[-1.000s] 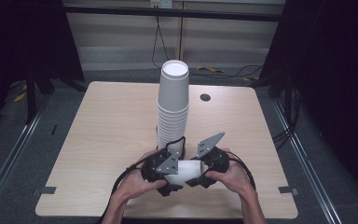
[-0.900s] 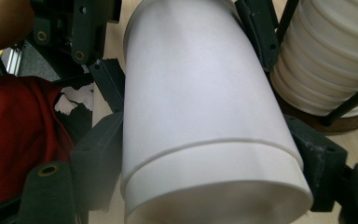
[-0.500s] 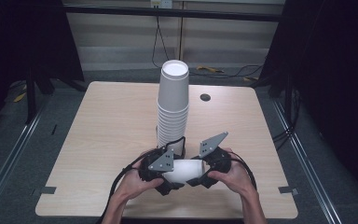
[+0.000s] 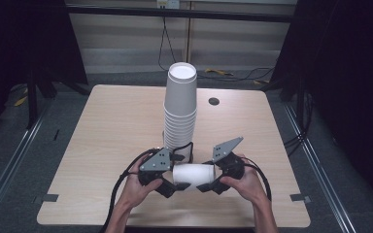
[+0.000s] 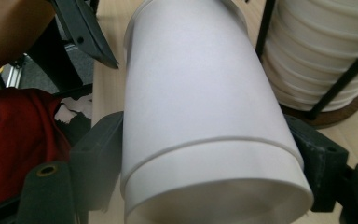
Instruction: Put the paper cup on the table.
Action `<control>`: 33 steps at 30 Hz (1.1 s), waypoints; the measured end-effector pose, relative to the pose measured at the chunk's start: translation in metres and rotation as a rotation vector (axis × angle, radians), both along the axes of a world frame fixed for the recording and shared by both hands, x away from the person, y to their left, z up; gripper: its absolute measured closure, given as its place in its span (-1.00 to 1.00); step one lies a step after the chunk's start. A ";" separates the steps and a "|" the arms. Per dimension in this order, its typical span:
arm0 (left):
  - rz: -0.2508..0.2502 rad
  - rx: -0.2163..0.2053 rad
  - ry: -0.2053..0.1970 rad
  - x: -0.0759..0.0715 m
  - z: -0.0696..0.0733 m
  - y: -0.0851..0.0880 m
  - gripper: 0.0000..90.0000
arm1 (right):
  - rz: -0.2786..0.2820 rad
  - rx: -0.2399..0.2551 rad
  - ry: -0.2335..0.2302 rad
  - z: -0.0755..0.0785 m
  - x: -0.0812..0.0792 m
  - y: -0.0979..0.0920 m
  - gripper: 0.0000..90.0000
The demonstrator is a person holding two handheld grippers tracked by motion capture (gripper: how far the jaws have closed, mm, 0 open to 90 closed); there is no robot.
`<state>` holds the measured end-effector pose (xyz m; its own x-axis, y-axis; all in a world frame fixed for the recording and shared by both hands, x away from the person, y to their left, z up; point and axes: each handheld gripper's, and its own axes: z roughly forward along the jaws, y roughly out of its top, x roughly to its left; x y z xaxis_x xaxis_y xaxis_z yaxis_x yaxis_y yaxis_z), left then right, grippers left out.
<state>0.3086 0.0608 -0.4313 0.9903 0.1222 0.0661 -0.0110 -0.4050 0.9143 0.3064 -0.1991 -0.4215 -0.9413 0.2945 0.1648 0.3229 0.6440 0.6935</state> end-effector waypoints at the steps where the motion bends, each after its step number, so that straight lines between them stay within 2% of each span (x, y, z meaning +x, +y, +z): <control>1: 0.012 -0.009 0.008 -0.001 0.000 0.002 -0.66 | -0.005 0.007 0.001 -0.001 0.001 -0.002 -0.51; 2: 0.020 -0.017 0.006 -0.001 0.000 0.004 -0.66 | -0.012 0.005 0.000 -0.001 0.001 -0.003 -0.51; 5: 0.054 -0.035 0.043 -0.001 -0.002 0.009 -0.66 | -0.038 0.029 0.001 -0.002 0.000 -0.008 -0.51; 10: 0.103 -0.081 0.065 -0.003 -0.005 0.018 -0.66 | -0.076 0.062 -0.004 -0.004 -0.001 -0.016 -0.51; 12: 0.111 -0.094 0.068 -0.004 -0.007 0.020 -0.66 | -0.093 0.090 -0.002 -0.008 -0.003 -0.021 -0.51; 15: 0.106 -0.114 0.096 -0.005 -0.011 0.021 -0.66 | -0.109 0.099 -0.013 -0.011 -0.005 -0.022 -0.52; 17: 0.112 -0.128 0.102 -0.007 -0.014 0.020 -0.66 | -0.114 0.122 -0.014 -0.013 -0.007 -0.023 -0.52; 26: 0.135 -0.120 0.085 -0.011 -0.018 0.019 -0.66 | -0.150 0.215 0.013 -0.026 -0.011 -0.034 -0.52; 28: 0.111 -0.121 0.091 -0.012 -0.019 0.019 -0.66 | -0.155 0.226 0.012 -0.027 -0.012 -0.035 -0.52; 33: 0.098 -0.115 0.088 -0.013 -0.021 0.018 -0.66 | -0.147 0.264 0.012 -0.028 -0.013 -0.037 -0.52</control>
<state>0.2957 0.0788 -0.4520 0.9745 0.2205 -0.0406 0.1058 -0.2928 0.9503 0.2935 -0.2360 -0.4499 -0.8894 0.3724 0.2649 0.4085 0.3877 0.8264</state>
